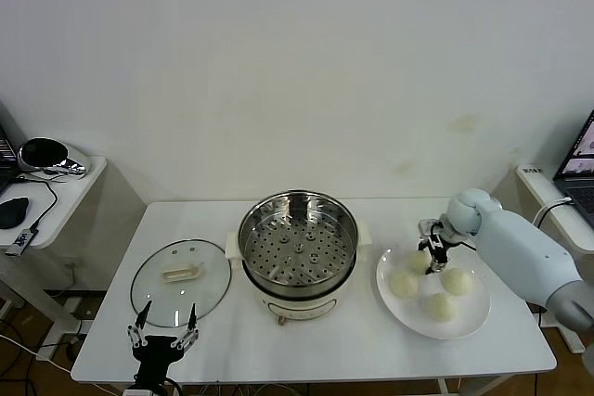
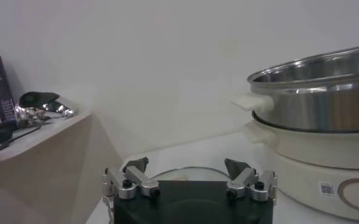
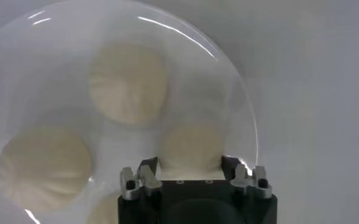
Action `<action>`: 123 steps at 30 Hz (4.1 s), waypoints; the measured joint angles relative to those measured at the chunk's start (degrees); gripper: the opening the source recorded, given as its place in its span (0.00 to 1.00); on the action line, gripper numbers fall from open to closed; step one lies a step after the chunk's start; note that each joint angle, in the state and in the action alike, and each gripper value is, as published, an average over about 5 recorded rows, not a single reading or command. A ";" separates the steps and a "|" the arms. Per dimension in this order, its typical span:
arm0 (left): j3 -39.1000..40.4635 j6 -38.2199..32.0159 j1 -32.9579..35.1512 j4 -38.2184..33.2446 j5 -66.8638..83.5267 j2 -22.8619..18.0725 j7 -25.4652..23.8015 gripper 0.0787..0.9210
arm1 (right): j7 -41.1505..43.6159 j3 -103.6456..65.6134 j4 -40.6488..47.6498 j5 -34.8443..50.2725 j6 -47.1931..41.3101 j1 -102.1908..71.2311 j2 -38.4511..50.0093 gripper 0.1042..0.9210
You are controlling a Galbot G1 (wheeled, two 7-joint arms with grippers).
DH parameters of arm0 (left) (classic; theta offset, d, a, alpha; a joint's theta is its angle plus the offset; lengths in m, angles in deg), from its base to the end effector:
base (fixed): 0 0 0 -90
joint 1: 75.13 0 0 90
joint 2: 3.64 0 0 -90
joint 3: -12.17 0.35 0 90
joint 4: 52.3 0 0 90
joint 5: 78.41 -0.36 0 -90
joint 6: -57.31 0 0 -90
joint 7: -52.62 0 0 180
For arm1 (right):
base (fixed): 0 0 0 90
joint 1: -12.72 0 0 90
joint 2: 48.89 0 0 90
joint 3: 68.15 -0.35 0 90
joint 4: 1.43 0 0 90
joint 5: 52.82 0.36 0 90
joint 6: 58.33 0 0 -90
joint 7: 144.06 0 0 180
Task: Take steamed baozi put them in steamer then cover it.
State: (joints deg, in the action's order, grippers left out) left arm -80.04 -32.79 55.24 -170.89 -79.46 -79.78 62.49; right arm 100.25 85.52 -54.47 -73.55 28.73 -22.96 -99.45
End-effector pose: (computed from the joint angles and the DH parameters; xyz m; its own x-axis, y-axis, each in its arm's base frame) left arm 0.1308 0.0544 -0.3338 -0.9827 -0.0846 0.1649 -0.0400 0.9656 0.2569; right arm 0.5628 -0.1607 -0.2470 -0.1904 -0.0462 0.9806 -0.9746 -0.1113 -0.1945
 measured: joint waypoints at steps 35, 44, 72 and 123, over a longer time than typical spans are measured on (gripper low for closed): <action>-0.05 -0.74 -0.06 -1.06 1.90 2.65 -0.29 0.88 | 2.61 22.86 -17.68 28.54 2.70 35.42 3.71 0.55; -1.55 -1.18 1.00 -1.63 2.46 1.95 -0.29 0.88 | 0.99 29.79 -16.43 30.86 8.46 38.79 -6.82 0.55; -3.59 -1.42 0.17 0.06 3.70 1.20 -0.36 0.88 | -7.21 33.89 -1.64 7.87 36.49 30.29 -25.82 0.59; -4.13 6.00 -0.26 -4.06 5.29 3.77 -0.57 0.88 | -2.11 42.74 -39.73 30.21 -14.08 44.07 16.33 0.88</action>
State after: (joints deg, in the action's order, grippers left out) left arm -84.17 -26.79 54.97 -174.95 -74.17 -76.01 61.92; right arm 98.14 128.27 -94.20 -43.34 14.65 21.11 -83.13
